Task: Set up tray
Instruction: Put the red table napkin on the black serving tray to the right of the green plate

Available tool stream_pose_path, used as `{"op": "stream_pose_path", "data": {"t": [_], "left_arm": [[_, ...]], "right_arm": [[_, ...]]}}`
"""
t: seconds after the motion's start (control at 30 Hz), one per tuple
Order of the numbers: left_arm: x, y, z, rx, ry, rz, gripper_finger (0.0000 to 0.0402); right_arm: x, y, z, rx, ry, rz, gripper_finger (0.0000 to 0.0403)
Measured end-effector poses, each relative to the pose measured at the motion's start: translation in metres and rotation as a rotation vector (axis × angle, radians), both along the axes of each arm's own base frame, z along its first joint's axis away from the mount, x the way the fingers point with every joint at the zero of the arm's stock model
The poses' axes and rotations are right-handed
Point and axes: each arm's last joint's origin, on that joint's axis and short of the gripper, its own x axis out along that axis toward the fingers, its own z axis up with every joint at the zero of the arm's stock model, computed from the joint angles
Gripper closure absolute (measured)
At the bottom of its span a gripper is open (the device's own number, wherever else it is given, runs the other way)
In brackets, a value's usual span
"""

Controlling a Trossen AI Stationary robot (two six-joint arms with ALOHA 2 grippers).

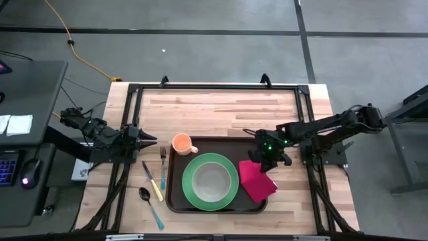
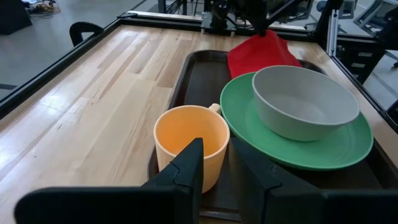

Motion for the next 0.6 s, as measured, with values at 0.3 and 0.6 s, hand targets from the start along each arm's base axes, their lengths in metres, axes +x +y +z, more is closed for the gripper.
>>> {"op": "stream_pose_path", "data": {"t": [0.3,0.6], "left_arm": [[0.0,0.0,0.0,0.0,0.0,0.0,0.0293],[0.0,0.0,0.0,-0.002,-0.003,0.0,0.0293]], "right_arm": [[-0.002,0.0,-0.005,-0.009,0.011,-0.016,0.0403],[-0.005,0.0,-0.024,0.011,-0.033,-0.081,0.0403]]}}
